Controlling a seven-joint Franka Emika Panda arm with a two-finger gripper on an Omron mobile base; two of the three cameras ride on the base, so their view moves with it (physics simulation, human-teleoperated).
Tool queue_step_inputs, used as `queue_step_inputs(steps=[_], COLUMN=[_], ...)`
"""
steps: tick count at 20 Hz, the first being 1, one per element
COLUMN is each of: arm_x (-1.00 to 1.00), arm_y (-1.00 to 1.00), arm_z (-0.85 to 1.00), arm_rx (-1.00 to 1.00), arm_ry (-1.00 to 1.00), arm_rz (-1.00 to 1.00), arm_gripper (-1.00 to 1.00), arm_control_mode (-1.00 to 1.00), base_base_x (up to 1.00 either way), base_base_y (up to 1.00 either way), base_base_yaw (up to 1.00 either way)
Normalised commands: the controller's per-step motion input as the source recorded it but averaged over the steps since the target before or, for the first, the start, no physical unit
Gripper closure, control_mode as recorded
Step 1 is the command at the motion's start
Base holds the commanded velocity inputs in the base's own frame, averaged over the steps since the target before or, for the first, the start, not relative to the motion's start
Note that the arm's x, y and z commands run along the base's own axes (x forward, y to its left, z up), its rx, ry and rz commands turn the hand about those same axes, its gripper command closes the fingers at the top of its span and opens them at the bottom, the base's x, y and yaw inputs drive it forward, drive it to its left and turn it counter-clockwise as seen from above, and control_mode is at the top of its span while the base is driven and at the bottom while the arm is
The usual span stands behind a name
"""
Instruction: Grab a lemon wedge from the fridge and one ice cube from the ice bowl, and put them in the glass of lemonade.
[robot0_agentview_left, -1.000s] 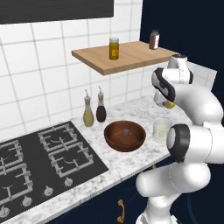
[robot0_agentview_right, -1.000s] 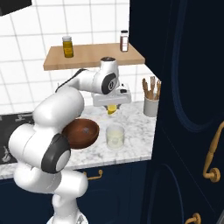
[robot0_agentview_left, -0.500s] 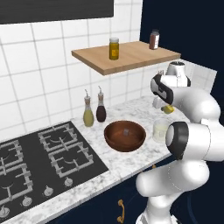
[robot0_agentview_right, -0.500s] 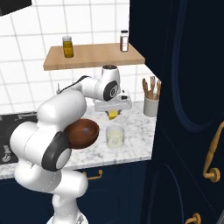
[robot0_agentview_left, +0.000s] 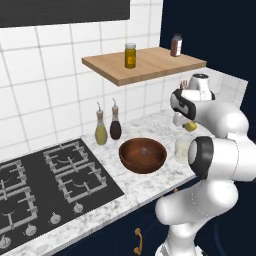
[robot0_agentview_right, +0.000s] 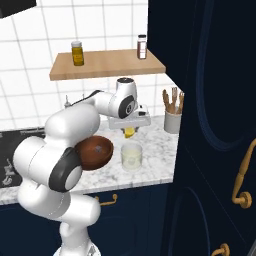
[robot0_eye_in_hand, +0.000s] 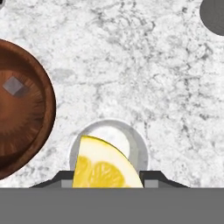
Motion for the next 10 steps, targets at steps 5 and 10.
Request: queue_step_inputs(steps=[5,10], arm_x=[0.10,0.00], arm_y=[0.00,0.00], arm_z=[-0.02,-0.22], arm_rx=[0.00,0.00], arm_ry=[0.00,0.00], arm_rz=[0.00,0.00], arm_gripper=[1.00,1.00], arm_control_mode=[-1.00,-1.00], base_base_x=[0.00,0.00], base_base_y=[0.00,0.00], base_base_yaw=[0.00,0.00])
